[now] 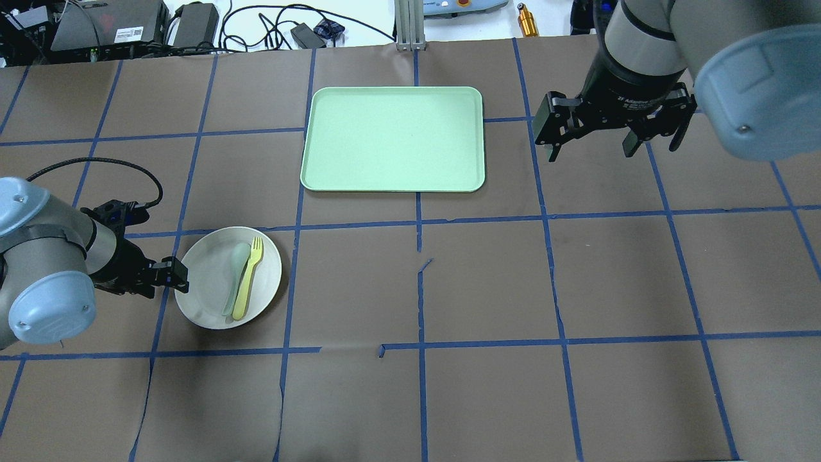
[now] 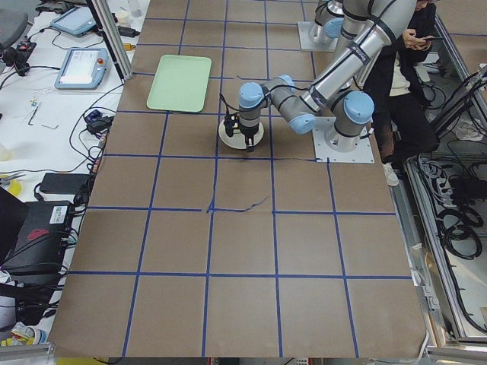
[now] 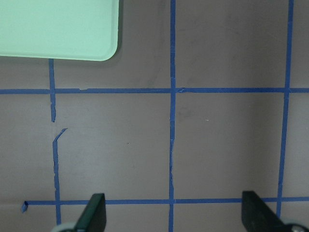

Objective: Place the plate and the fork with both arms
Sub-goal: 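Grip the plate rim with the left gripper and slide it onto the green tray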

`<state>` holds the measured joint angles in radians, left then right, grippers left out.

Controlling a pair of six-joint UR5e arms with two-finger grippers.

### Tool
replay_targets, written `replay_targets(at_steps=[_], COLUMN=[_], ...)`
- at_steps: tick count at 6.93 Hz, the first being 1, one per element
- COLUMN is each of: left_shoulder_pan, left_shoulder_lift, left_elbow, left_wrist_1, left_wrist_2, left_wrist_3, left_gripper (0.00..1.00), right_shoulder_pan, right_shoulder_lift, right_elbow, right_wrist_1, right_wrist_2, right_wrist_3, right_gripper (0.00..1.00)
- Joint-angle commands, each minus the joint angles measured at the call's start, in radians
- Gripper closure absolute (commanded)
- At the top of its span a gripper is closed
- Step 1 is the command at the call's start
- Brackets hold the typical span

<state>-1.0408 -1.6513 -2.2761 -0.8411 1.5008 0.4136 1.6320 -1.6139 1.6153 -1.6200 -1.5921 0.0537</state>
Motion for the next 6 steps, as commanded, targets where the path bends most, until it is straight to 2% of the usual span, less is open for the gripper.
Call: replay_targets(at_steps=[1, 2, 3, 5, 6], left_shoulder_pan=[0.005, 0.005, 0.005, -0.002, -0.001], left_shoulder_lift=[-0.039, -0.048, -0.051, -0.053, -0.056], left_elbow=[-0.003, -0.005, 0.000, 0.013, 0.073], left_wrist_1=[0.040, 0.045, 0.045, 0.034, -0.019], left_wrist_2=[-0.014, -0.014, -0.014, -0.040, -0.153], left_wrist_3=[-0.012, -0.036, -0.062, -0.088, -0.088], left_gripper=[0.61, 0.87, 1.00, 1.00, 1.00], right_shoulder_pan=[0.002, 0.002, 0.002, 0.002, 0.002], right_shoulder_lift=[-0.001, -0.001, -0.001, -0.001, -0.001], right_elbow=[0.002, 0.002, 0.002, 0.002, 0.002], right_wrist_1=[0.002, 0.003, 0.003, 0.005, 0.005], right_wrist_2=[-0.002, -0.002, -0.002, -0.002, -0.002], right_wrist_3=[0.000, 0.000, 0.000, 0.000, 0.000], right_gripper=[0.00, 0.00, 0.00, 0.00, 0.00])
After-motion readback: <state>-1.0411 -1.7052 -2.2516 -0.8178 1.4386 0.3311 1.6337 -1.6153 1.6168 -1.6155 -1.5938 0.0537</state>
